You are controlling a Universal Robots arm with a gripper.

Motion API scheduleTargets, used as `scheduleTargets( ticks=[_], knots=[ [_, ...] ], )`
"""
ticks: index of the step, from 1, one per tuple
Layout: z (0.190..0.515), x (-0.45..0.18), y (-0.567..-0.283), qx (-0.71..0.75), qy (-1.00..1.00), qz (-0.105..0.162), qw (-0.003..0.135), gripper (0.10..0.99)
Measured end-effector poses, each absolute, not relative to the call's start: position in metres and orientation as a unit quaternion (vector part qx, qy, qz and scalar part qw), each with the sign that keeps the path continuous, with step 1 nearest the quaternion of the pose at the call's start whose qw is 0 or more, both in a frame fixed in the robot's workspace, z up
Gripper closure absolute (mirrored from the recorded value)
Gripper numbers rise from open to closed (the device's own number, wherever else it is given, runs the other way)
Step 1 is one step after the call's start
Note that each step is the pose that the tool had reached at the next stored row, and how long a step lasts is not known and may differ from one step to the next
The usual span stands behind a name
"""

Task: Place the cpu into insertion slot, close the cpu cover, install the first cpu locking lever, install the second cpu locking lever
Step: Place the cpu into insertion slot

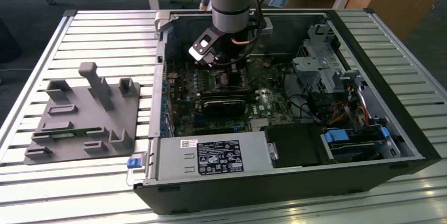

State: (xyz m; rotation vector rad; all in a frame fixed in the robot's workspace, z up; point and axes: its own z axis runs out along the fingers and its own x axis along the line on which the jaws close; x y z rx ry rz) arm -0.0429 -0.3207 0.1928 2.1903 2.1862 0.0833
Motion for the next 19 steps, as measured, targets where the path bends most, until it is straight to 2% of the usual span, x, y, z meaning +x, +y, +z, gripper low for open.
scheduleTargets(
  ticks=[8, 9, 19],
  knots=[
    [0.193, -0.0427, -0.3207, 0.707, 0.706, 0.027, 0.023, 0.486],
    [0.193, -0.0426, -0.3207, 0.707, 0.706, 0.027, 0.023, 0.549],
    [0.1928, -0.0425, -0.3205, 0.707, 0.706, 0.027, 0.023, 0.537]
  ],
)
